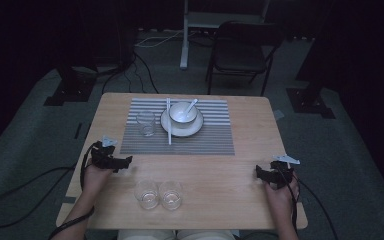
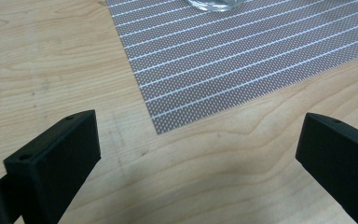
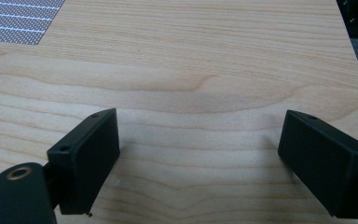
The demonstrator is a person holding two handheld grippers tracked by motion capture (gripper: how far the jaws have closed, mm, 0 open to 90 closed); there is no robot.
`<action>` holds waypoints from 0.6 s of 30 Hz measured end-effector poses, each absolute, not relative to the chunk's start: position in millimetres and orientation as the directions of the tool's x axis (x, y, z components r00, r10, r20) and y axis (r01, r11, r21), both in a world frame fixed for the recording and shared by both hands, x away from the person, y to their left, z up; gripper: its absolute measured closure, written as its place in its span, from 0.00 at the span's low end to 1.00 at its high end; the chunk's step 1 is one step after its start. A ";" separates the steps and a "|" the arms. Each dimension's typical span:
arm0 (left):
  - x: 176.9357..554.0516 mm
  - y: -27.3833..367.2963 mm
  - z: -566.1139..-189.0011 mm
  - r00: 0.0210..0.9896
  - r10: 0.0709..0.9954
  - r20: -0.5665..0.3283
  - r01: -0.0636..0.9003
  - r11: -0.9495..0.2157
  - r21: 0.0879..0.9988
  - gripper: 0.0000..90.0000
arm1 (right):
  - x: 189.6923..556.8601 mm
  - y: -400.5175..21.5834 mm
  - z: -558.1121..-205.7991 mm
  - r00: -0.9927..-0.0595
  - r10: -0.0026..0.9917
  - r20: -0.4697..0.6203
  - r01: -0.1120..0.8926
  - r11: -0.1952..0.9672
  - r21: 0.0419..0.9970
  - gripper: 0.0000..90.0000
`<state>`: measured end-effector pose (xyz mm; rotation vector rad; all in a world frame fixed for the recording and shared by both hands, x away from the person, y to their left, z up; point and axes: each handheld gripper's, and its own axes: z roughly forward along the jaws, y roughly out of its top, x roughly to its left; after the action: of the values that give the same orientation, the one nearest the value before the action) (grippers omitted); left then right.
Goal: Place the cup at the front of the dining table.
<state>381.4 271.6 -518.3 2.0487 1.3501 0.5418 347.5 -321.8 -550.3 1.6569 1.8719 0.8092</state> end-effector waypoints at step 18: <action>344.3 288.1 -515.4 0.377 0.926 0.011 0.639 -0.268 0.721 0.00 | 347.5 -321.8 -550.3 -0.126 0.992 0.013 0.690 0.078 0.720 0.13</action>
<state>344.3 288.1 -515.4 2.0069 1.3439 0.5852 347.5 -321.8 -550.3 1.6581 1.8716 0.8086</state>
